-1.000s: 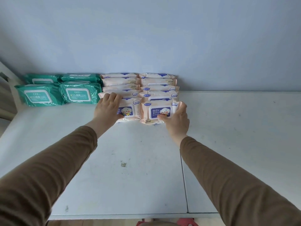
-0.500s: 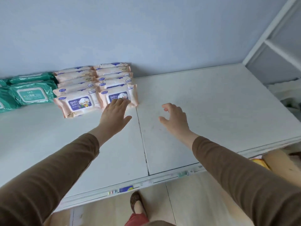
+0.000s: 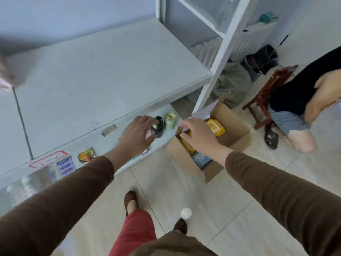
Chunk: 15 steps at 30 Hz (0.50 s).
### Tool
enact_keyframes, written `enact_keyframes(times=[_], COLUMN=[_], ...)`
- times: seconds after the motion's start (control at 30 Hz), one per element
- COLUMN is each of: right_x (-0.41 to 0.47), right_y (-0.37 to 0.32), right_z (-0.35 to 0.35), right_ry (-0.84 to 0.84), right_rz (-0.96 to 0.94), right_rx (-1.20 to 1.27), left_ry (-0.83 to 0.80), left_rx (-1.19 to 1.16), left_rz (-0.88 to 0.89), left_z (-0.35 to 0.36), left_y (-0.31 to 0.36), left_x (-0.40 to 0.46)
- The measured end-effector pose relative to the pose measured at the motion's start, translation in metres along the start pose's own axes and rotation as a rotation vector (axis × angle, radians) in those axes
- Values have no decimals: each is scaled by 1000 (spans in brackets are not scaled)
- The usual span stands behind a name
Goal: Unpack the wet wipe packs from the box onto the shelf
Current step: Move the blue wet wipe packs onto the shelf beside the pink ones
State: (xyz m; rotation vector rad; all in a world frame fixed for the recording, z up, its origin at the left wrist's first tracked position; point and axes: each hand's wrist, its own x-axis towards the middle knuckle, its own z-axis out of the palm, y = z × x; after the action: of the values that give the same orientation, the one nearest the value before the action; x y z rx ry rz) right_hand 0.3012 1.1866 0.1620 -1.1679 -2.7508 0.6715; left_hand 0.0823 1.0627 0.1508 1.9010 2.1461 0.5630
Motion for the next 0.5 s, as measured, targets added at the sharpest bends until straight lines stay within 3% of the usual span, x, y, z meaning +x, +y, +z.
enact_keyframes(times=[0.17,0.33,0.5], right_x=[-12,2,17], right_y=[106,198,274], right_z=[-3,11,31], right_ry=[-78,-194,-324], right_rz=[168,406,526], right_rx=[59,210,226], left_ry=[-192,-329,-468], left_rx=[-14,-49,-84], left_rz=[-51,-118,-169], left_z=[75,145,211], left_y=[45,59,72], left_x=[28,74,119])
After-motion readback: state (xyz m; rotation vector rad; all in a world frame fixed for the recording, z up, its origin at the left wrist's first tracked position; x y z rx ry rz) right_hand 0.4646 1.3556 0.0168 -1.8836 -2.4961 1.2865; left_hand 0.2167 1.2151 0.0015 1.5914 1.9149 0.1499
